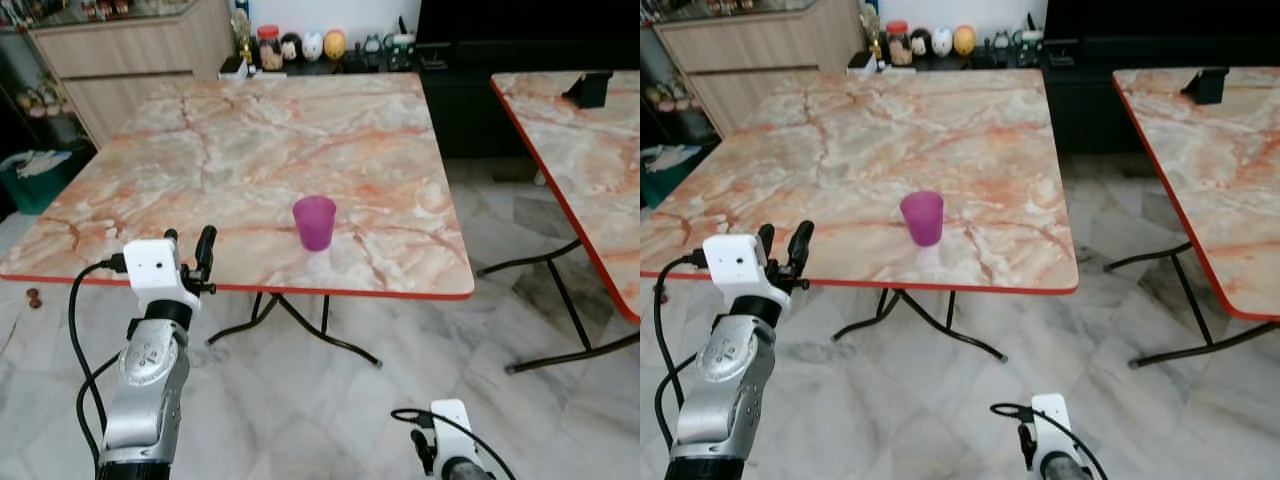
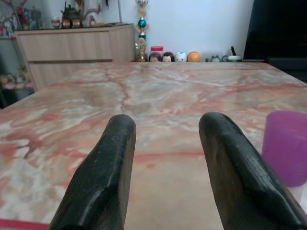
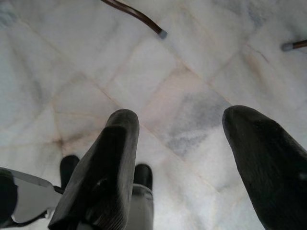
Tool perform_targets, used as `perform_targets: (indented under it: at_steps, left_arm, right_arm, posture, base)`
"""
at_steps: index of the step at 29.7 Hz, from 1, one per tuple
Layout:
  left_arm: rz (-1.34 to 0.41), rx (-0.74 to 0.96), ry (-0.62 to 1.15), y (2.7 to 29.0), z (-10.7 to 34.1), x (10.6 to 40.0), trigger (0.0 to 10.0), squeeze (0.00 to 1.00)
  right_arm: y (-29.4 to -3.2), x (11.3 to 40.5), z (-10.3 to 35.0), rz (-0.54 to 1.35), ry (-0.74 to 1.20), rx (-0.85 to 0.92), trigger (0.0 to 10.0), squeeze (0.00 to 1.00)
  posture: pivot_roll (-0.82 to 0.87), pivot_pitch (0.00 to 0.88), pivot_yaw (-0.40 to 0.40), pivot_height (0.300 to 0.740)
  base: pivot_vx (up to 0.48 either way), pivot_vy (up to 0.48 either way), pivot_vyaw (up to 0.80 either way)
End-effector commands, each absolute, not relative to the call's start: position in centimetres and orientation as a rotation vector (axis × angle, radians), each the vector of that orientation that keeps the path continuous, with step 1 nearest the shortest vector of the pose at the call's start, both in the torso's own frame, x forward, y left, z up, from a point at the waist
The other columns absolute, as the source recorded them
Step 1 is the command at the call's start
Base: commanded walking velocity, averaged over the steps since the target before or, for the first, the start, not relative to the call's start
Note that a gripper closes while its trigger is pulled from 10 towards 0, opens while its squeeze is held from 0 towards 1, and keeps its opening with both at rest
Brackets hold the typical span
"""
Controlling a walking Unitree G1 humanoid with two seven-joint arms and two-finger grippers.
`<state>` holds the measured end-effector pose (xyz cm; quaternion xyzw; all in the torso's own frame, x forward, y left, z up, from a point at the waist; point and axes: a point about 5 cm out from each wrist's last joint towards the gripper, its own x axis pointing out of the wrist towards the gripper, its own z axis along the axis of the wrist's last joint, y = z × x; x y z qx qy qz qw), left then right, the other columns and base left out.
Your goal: Setting the table
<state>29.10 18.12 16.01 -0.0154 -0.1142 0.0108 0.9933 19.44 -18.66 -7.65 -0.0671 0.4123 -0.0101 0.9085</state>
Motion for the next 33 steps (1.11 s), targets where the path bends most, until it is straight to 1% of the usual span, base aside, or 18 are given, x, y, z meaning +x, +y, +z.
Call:
perform_targets:
  at_steps: [1,9,21,25,33]
  left_arm:
    - [0.026,-0.037,-0.234,18.4,16.3,29.0,10.0,0.0]
    - [0.019,-0.044,-0.232,18.2,16.4,29.1,10.0,0.0]
    - [0.021,-0.041,-0.224,18.5,16.4,29.0,10.0,0.0]
    - [0.015,-0.044,-0.223,18.3,16.4,29.0,10.0,0.0]
    - [0.004,-0.059,-0.209,18.3,16.6,29.1,10.0,0.0]
  right_arm:
    - [-18.3,19.4,-7.7,-0.009,0.849,-0.137,10.0,0.0]
    - [-18.6,18.6,-8.0,-0.016,0.861,-0.131,10.0,0.0]
    - [-18.3,18.5,-8.1,-0.008,0.854,-0.125,10.0,0.0]
    - [-18.1,18.9,-7.9,0.001,0.846,-0.13,10.0,0.0]
    - [-17.9,18.9,-7.9,0.008,0.849,-0.13,10.0,0.0]
  posture:
    - [-0.05,0.0,0.077,0.714]
    - [-0.05,0.0,0.078,0.714]
    - [-0.04,0.0,0.079,0.714]
    - [-0.04,0.0,0.079,0.714]
    - [-0.04,0.0,0.079,0.714]
  base:
    - [0.24,0.0,0.0]
    - [0.254,0.0,0.0]
    - [0.26,0.0,-0.63]
    - [0.261,0.0,0.0]
    - [0.0,0.0,0.0]
